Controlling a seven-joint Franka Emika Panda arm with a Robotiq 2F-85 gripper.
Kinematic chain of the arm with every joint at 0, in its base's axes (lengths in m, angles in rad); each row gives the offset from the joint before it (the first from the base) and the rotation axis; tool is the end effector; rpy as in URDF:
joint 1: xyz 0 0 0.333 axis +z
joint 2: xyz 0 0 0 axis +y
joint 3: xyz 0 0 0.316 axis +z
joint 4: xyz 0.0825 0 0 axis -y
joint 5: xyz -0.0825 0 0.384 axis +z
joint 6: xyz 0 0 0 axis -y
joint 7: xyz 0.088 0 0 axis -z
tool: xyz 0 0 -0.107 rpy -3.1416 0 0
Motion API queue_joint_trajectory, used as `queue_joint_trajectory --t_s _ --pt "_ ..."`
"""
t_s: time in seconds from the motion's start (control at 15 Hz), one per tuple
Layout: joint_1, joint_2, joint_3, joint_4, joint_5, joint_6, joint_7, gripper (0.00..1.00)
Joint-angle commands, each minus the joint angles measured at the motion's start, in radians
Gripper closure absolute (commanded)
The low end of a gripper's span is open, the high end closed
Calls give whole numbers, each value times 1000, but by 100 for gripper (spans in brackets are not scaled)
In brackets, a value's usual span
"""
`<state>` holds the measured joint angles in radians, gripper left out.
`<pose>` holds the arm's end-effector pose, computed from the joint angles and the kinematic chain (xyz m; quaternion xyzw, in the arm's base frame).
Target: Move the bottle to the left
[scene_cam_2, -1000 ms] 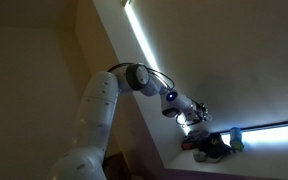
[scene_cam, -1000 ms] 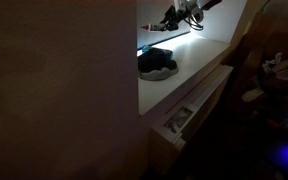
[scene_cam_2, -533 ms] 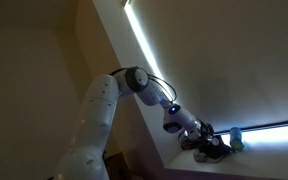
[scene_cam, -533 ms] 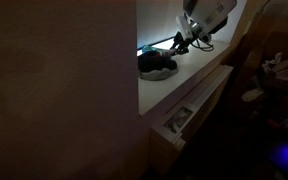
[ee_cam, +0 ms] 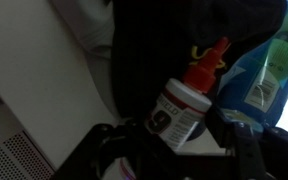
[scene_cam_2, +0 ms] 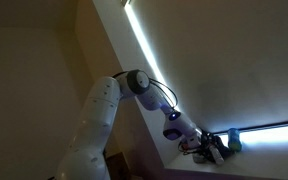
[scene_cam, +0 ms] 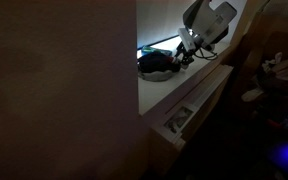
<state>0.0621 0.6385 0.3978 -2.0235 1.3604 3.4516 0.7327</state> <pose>0.5550 0.1397 0.1785 -0.5760 0.7680 -0.1232 0.2514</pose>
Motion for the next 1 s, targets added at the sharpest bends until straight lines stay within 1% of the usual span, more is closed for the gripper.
queue_joint_trajectory --t_s 0.0,0.07,0.13,0.2,0.33,0.53,0.67,0.93 --pt "0 0 0 0 0 0 0 34" --pt "2 2 -3 18 -12 12 22 9" --pt "56 -13 -76 73 -37 1 108 8" --pt "44 -11 -74 93 -48 2 148 3" --pt "42 -11 -101 150 -93 2 240 0" --pt "76 -4 -185 246 -162 2 390 0" --pt "120 8 -269 312 -204 2 501 0" --pt "235 35 -472 420 -235 4 721 0"
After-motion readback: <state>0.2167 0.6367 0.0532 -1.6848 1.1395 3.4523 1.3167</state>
